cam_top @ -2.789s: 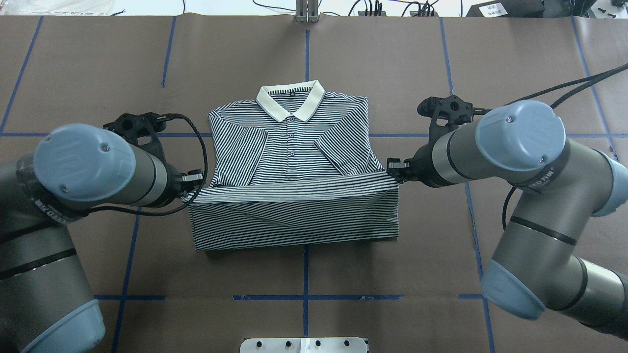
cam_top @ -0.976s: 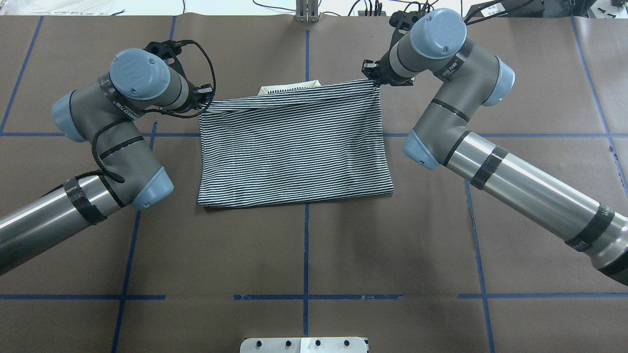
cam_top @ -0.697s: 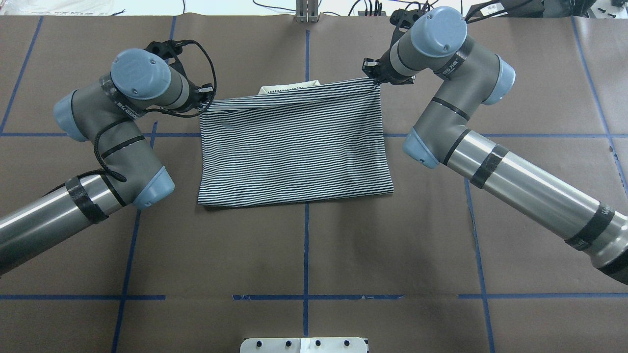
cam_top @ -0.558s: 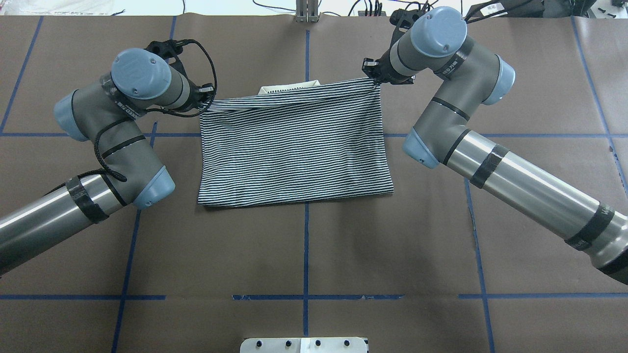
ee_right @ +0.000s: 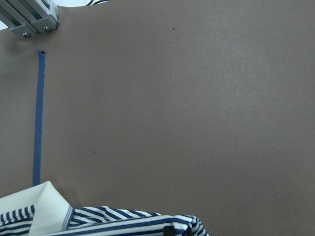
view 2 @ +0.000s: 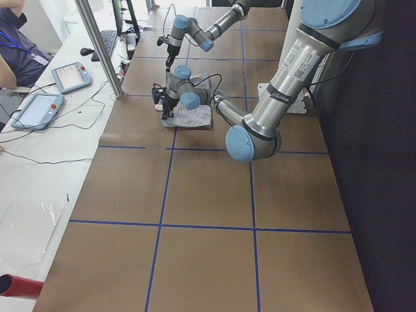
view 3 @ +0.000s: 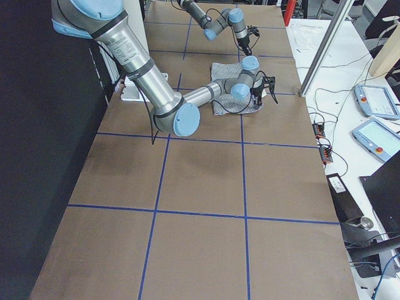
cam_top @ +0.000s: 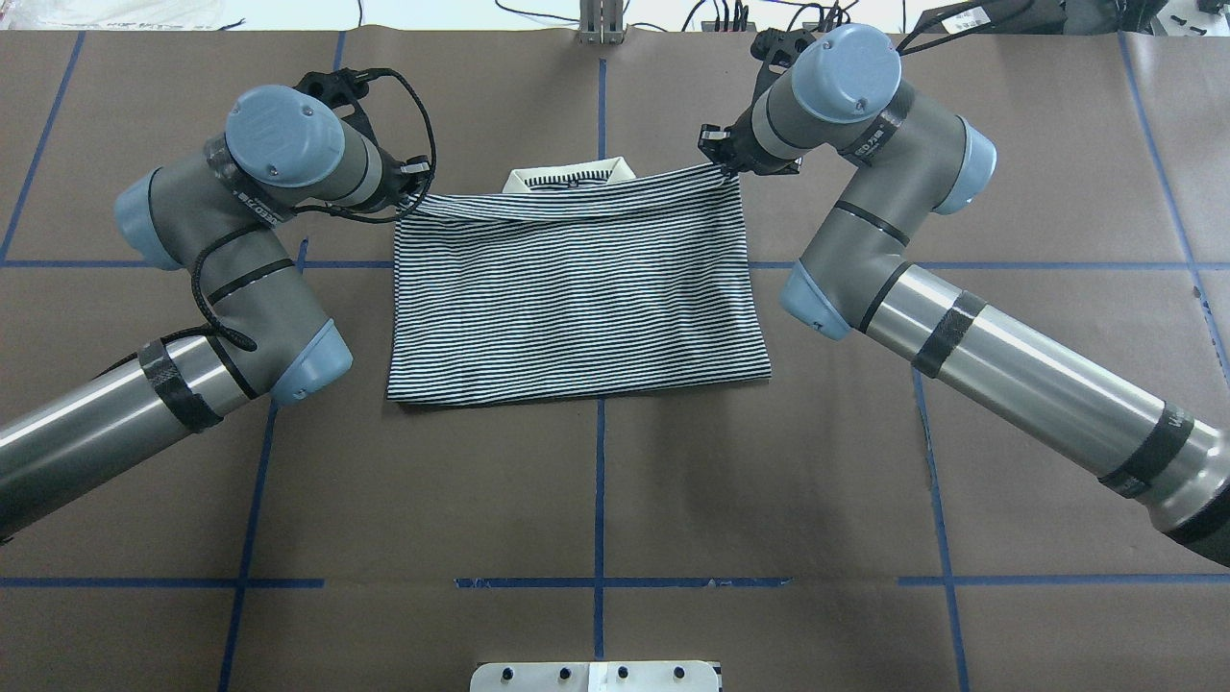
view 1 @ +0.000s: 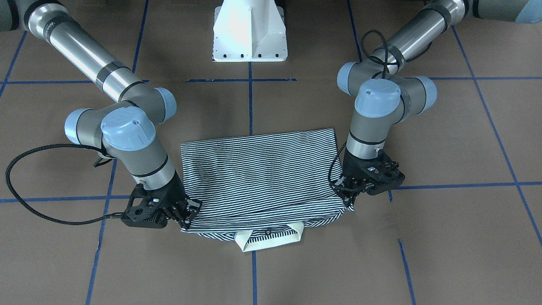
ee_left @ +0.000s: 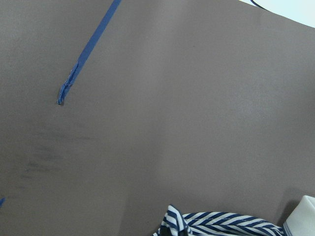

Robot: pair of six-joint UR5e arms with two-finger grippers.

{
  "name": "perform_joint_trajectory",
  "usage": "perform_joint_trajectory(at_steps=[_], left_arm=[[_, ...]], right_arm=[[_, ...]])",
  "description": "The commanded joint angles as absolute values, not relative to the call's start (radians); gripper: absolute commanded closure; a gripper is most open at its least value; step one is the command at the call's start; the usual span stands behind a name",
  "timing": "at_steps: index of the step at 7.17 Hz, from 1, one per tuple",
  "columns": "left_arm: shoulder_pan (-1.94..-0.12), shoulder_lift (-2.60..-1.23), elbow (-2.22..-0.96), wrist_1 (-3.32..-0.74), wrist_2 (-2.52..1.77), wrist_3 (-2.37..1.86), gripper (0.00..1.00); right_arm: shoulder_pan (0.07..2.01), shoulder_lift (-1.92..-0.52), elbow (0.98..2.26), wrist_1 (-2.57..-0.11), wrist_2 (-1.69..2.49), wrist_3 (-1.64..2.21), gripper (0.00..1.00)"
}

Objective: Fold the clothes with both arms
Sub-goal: 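Release the hem near the collar and raise both grippers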

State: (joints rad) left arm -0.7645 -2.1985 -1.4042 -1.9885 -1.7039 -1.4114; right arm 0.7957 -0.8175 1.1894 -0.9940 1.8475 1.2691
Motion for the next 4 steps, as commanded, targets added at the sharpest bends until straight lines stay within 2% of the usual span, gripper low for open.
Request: perform_joint_trajectory(at_steps=[1, 3, 4], left_arm=[[-0.781, -2.204, -1.405, -1.983, -1.706, -1.393, 0.00], [-0.816, -2.207, -1.414, -1.974, -1.742, -1.332, 0.00], [-0.816, -2.209, -1.440, -1.977, -1.793, -1.335, 0.00]], right_arm=[[0.798, -0.824, 1.190, -0.988, 1.893, 1.269, 0.00], [0.801, -0.860, 1.239, -0.957, 1.922, 1.272, 0.00], [0.779, -0.941, 1.337, -0.965, 1.922, 1.278, 0.00]])
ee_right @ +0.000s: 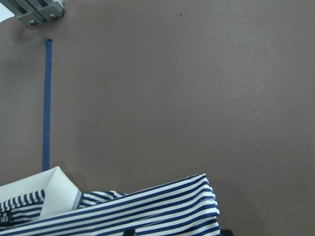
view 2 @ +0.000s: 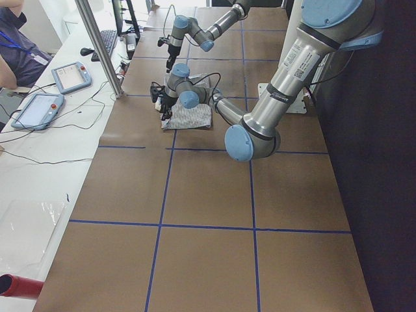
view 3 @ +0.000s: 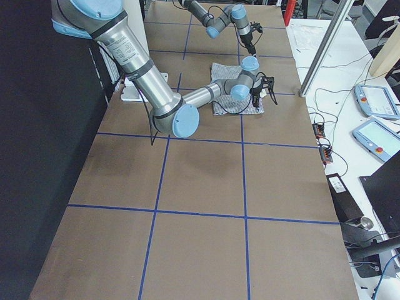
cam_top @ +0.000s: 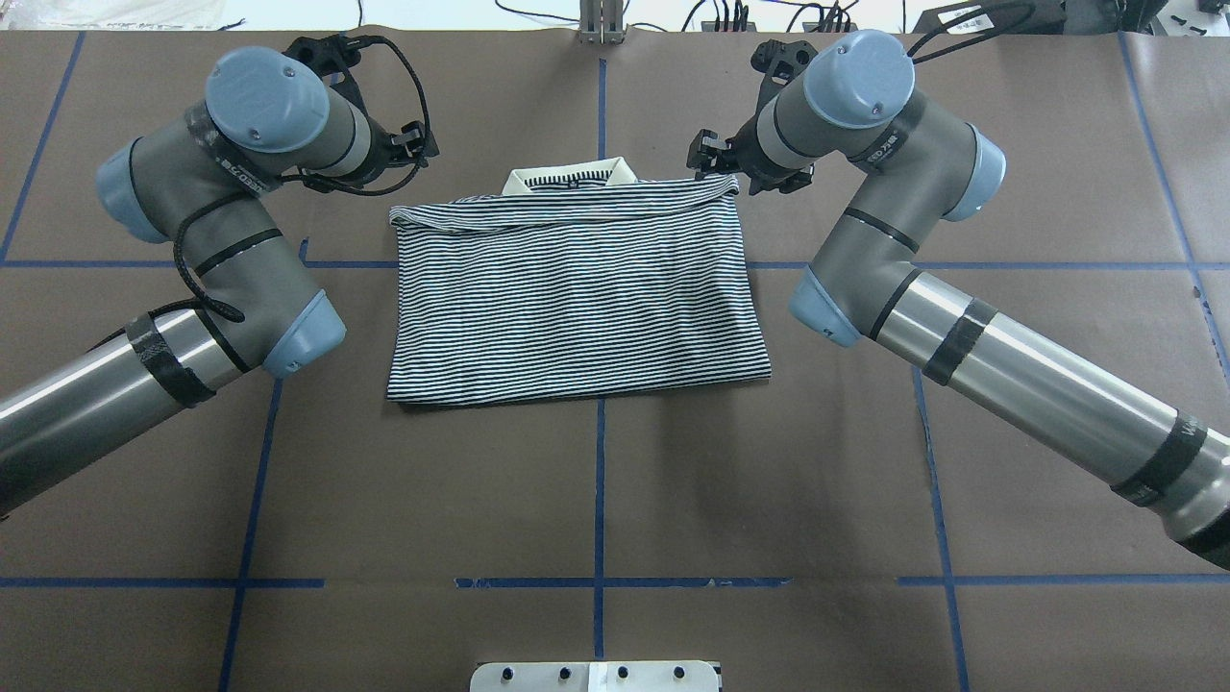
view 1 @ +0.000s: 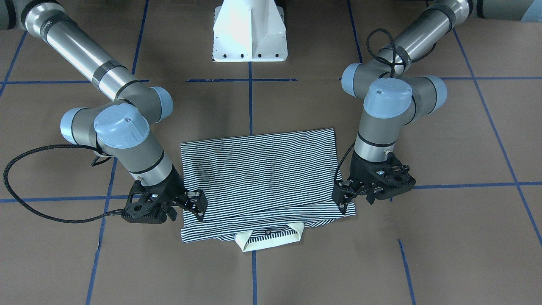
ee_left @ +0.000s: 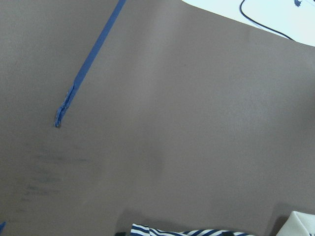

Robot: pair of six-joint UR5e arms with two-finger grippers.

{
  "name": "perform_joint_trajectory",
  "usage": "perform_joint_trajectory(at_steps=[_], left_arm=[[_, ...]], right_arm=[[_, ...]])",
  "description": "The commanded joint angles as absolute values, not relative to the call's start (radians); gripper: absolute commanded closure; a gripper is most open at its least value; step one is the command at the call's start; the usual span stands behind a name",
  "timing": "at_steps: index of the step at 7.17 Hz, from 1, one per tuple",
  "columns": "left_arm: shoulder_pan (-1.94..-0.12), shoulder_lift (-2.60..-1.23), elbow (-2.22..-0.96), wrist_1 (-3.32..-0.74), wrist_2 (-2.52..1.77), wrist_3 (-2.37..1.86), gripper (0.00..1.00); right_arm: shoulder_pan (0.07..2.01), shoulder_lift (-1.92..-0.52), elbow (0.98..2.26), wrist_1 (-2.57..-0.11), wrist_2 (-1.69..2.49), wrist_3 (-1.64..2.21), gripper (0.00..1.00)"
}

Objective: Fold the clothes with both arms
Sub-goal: 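Release the hem near the collar and raise both grippers, then move the right gripper down to the folded shirt's side edge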

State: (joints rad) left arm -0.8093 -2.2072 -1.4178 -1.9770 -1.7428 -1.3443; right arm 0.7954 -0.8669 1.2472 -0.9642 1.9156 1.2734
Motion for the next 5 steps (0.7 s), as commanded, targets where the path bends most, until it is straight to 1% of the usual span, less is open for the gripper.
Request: perform_joint_trajectory(at_steps=[1, 2, 3, 5], left_arm=[[-0.818, -2.210, -1.480, -1.971, -1.799, -1.341, 0.00], [-0.816, -2.210, -1.489, -1.971, -1.799, -1.345, 0.00], [-0.815, -2.207, -1.514, -1.971, -1.799, -1.379, 0.00], [-0.810, -2.206, -1.528, -1.971, -1.799, -1.388, 0.00]], right_arm=[[0.746, -1.033, 1.456, -0.972, 1.916, 1.282, 0.00], [0.709, -1.119, 1.545, -0.974, 1.913, 1.285, 0.00], [0.678, -1.161, 1.590, -0.974, 1.913, 1.289, 0.00], [0.625, -1.181, 1.598, -0.976, 1.913, 1.298, 0.00]])
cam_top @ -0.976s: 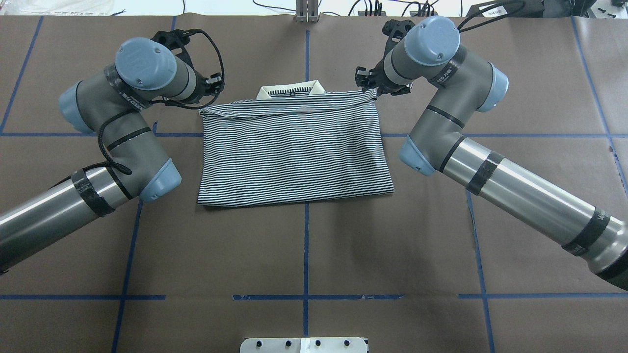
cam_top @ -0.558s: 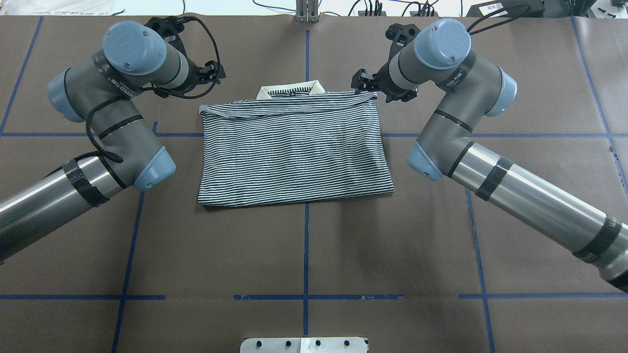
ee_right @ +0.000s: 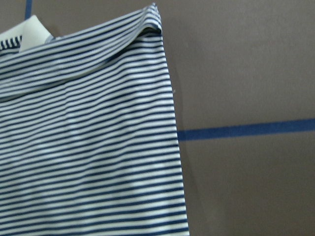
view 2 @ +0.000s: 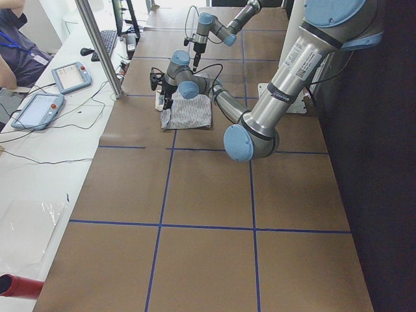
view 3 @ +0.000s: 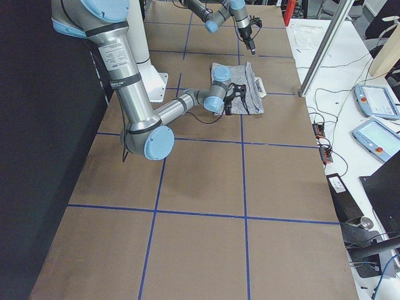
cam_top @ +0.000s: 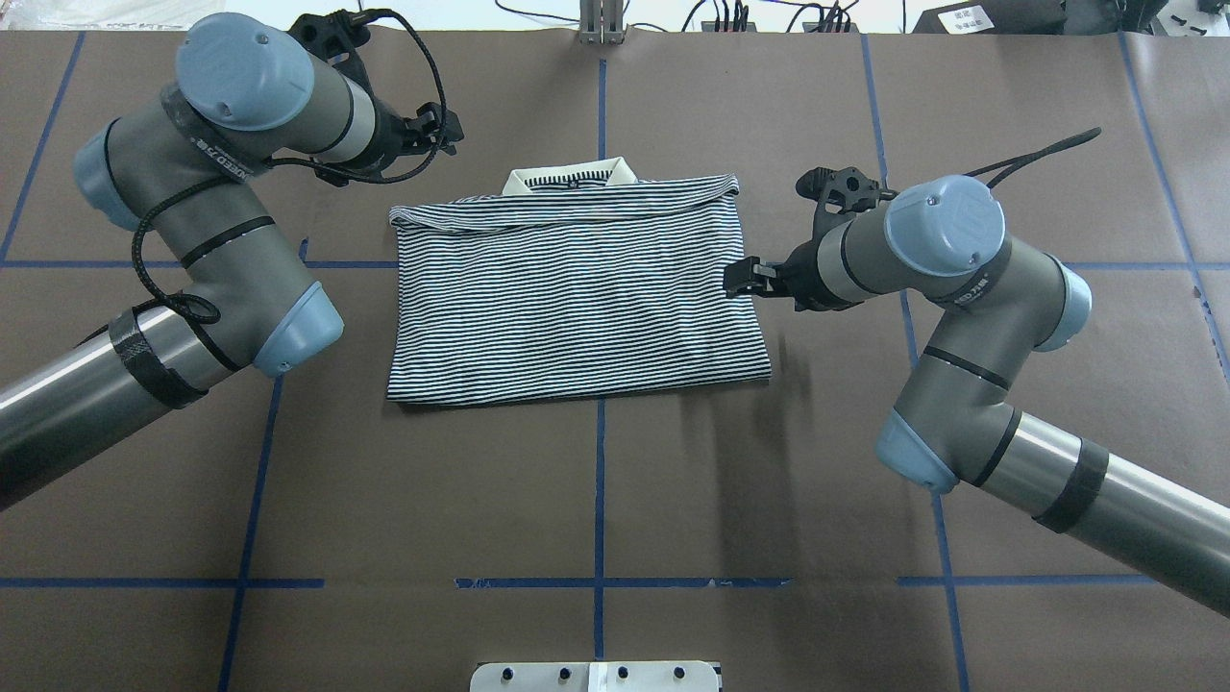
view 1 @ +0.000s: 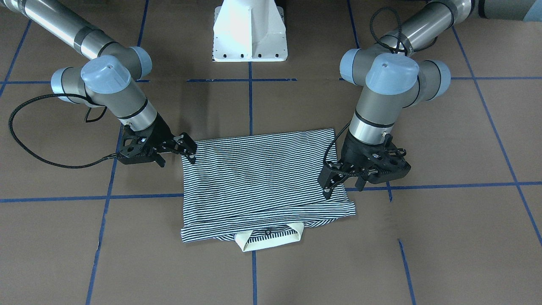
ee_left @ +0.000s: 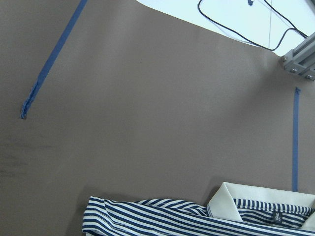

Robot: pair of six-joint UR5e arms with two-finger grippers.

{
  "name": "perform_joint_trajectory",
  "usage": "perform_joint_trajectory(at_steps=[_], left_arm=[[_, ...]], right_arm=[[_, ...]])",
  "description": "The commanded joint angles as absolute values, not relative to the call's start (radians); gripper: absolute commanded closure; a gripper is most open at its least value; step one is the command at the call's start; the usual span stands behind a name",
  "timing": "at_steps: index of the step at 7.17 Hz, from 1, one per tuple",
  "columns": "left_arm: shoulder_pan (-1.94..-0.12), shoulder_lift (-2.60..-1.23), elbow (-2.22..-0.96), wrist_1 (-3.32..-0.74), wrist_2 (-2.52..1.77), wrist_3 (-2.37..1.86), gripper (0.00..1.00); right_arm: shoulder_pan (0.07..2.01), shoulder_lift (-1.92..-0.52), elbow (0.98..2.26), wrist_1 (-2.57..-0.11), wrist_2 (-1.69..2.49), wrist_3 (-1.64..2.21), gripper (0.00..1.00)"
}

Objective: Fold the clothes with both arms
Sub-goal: 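Move the right gripper down to the folded shirt's side edge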

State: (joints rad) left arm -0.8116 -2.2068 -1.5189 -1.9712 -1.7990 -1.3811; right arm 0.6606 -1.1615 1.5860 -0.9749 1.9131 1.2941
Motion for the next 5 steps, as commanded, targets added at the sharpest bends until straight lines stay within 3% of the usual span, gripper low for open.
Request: perform_joint_trajectory(at_steps=[1, 2, 3, 4, 5], left_arm=[[-0.808, -2.206, -1.528, -1.971, -1.799, -1.388, 0.00], [-0.808, -2.204, -1.528, -1.971, -1.799, -1.388, 0.00], [-0.810, -2.206, -1.528, -1.971, -1.799, -1.388, 0.00], [-0.810, -2.206, -1.528, -1.971, -1.799, -1.388, 0.00], [-0.808, -2.203, -1.528, -1.971, -1.799, -1.388, 0.00]], right_arm=[[0.600, -1.186, 1.597, -0.977, 1.914, 1.298, 0.00], [0.594, -1.189, 1.597, -0.989, 1.914, 1.298, 0.02], [0.591, -1.181, 1.594, -1.011, 1.922, 1.293, 0.31], [0.592, -1.181, 1.589, -1.017, 1.925, 1.281, 0.68], [0.597, -1.183, 1.594, -1.019, 1.928, 1.276, 0.96]])
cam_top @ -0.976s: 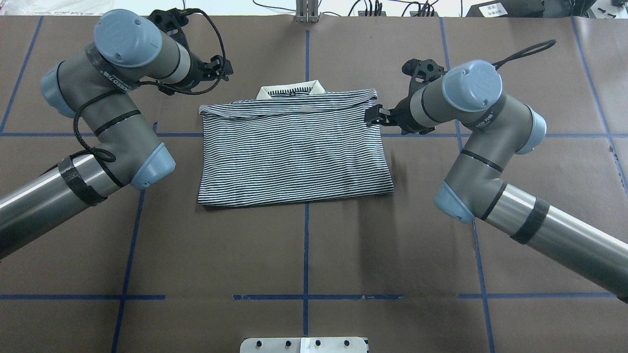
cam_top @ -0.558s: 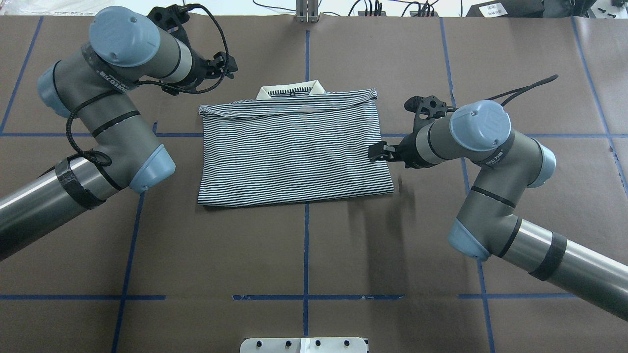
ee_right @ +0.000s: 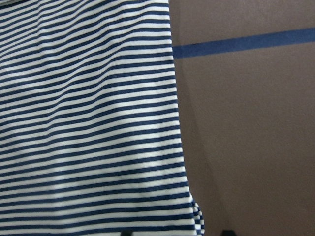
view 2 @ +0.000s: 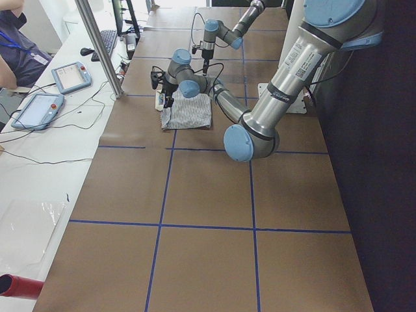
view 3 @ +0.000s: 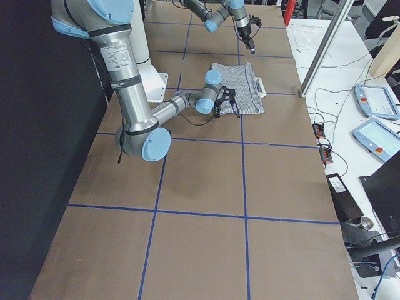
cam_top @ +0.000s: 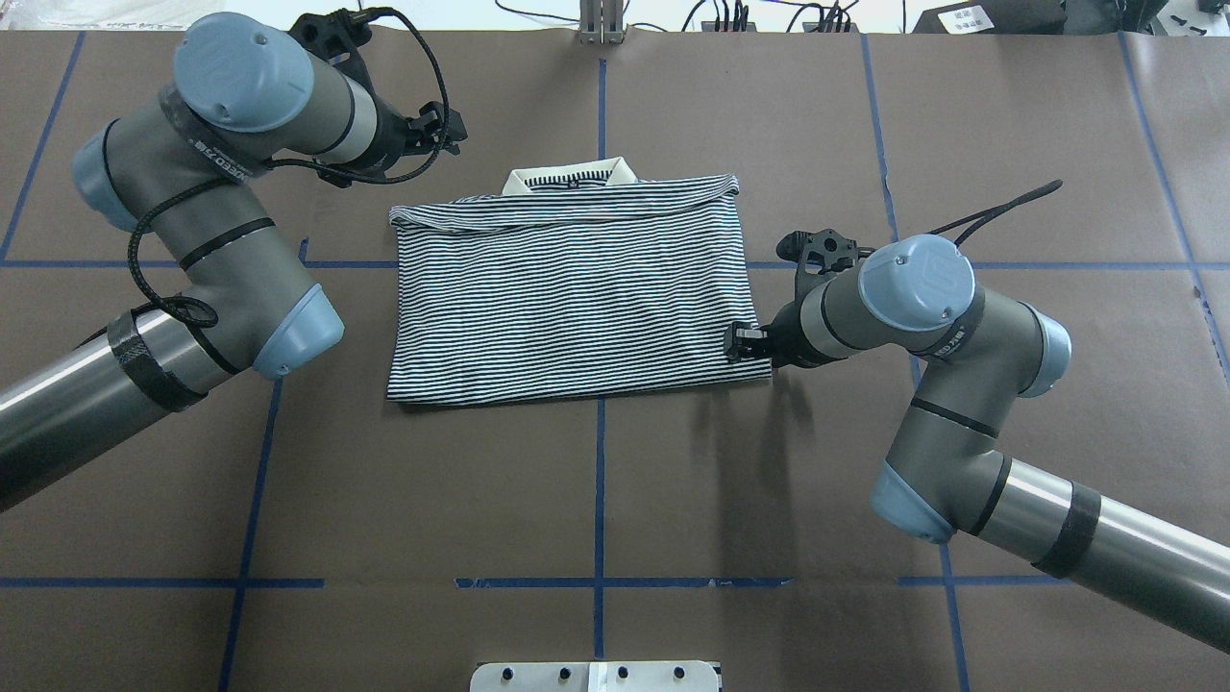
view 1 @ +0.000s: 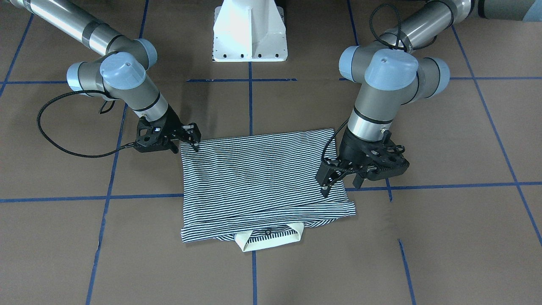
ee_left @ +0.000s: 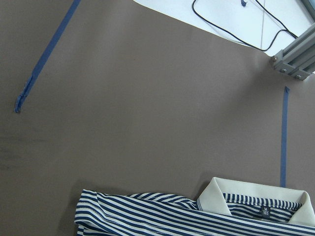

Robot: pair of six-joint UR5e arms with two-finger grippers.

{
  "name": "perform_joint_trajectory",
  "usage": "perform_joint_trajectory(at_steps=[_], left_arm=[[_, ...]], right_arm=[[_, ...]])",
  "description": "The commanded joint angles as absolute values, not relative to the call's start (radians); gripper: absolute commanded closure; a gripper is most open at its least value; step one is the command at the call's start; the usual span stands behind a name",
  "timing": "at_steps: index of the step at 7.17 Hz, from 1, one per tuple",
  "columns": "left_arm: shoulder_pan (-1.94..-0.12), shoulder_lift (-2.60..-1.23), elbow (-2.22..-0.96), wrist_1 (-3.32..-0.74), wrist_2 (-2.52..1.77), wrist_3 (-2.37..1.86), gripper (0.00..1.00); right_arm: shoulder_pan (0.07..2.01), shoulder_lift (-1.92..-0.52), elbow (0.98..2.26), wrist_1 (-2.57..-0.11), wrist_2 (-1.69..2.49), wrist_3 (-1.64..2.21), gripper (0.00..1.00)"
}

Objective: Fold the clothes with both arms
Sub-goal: 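Move the right gripper down to the folded shirt's side edge, then drag the side edge with the right gripper while the left gripper lowers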

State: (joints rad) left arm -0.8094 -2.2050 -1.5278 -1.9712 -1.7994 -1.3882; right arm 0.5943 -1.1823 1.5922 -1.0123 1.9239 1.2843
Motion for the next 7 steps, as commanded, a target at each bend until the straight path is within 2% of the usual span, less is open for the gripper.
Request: perform_joint_trajectory(at_steps=[1, 4, 7], left_arm=[[-0.810, -2.201, -1.528, -1.973, -1.798, -1.388, 0.00], [-0.808, -2.201, -1.526, -1.973, -1.798, -1.388, 0.00], [-0.805, -2.210, -1.528, -1.974, -1.799, -1.413, 0.00]], right_arm=[[0.598, -1.184, 1.595, -1.022, 1.928, 1.275, 1.00], [0.606, -1.218, 1.653, -1.048, 1.927, 1.278, 1.00], [0.527, -1.496, 1.942, -1.048, 1.939, 1.295, 1.00]])
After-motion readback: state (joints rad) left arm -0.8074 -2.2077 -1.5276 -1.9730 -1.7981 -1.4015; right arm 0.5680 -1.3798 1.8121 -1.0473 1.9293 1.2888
